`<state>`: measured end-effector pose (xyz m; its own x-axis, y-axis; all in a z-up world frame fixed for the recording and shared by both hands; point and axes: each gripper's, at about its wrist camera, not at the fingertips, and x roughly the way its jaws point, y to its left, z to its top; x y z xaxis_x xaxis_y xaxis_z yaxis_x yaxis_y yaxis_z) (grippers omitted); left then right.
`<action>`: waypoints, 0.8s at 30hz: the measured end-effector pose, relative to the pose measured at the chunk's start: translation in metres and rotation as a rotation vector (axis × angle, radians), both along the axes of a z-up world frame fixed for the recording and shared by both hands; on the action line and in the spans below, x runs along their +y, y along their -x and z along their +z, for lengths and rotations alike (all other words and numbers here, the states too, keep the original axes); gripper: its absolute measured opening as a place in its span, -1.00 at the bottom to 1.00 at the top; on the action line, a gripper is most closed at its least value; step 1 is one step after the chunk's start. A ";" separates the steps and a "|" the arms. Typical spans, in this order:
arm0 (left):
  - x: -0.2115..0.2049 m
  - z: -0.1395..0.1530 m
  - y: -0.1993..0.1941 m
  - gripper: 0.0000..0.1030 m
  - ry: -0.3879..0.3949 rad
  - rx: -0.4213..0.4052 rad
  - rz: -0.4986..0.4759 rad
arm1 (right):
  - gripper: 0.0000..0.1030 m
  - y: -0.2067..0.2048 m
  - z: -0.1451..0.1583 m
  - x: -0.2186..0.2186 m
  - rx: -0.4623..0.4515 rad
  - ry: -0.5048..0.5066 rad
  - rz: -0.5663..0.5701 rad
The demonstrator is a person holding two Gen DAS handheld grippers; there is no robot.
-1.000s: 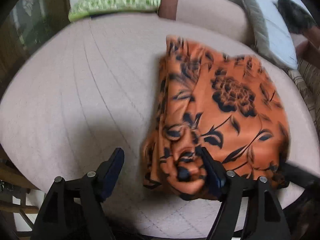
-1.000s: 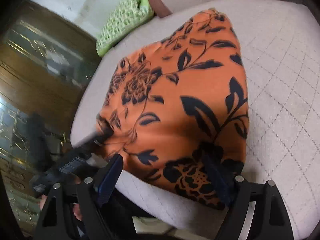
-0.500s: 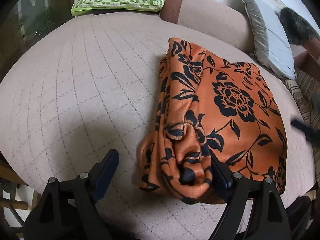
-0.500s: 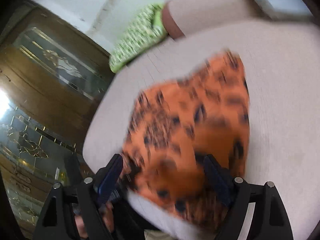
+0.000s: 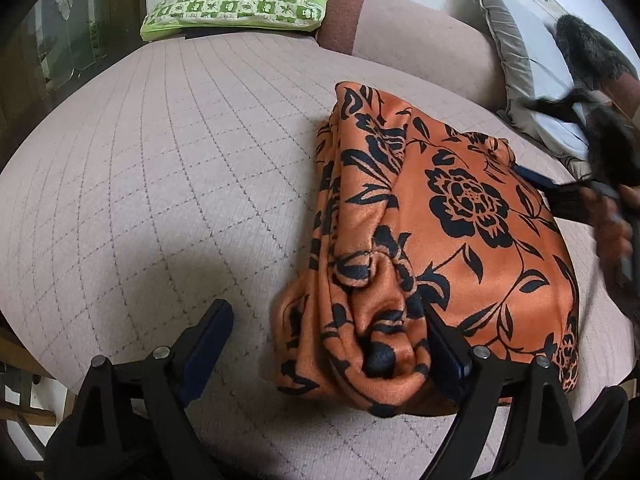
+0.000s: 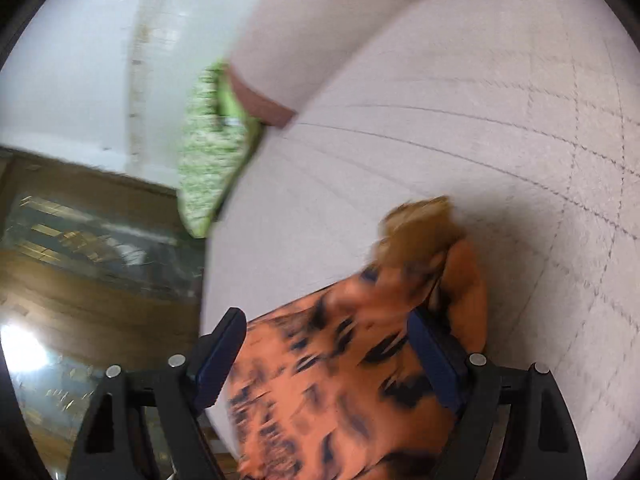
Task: Fold small clothes
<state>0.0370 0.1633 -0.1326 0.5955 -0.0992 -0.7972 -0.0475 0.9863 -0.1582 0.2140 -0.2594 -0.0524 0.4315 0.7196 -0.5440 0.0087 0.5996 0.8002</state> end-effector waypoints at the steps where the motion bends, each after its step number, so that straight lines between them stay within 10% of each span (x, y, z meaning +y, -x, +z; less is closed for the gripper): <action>1: -0.001 0.001 0.000 0.76 -0.001 -0.001 0.002 | 0.65 0.012 0.004 0.001 -0.007 -0.004 0.011; 10: 0.000 0.003 0.002 0.76 0.012 -0.006 0.017 | 0.65 0.114 0.020 0.032 -0.082 0.176 0.162; 14: 0.010 0.008 0.011 0.76 0.053 -0.034 0.046 | 0.66 0.134 0.048 0.036 -0.172 0.081 0.169; 18: 0.012 0.007 0.012 0.76 0.058 -0.029 0.066 | 0.73 0.140 -0.003 0.036 -0.038 0.111 0.195; 24: 0.013 0.014 0.020 0.76 0.054 -0.058 0.070 | 0.74 0.175 0.042 0.034 -0.159 0.116 0.181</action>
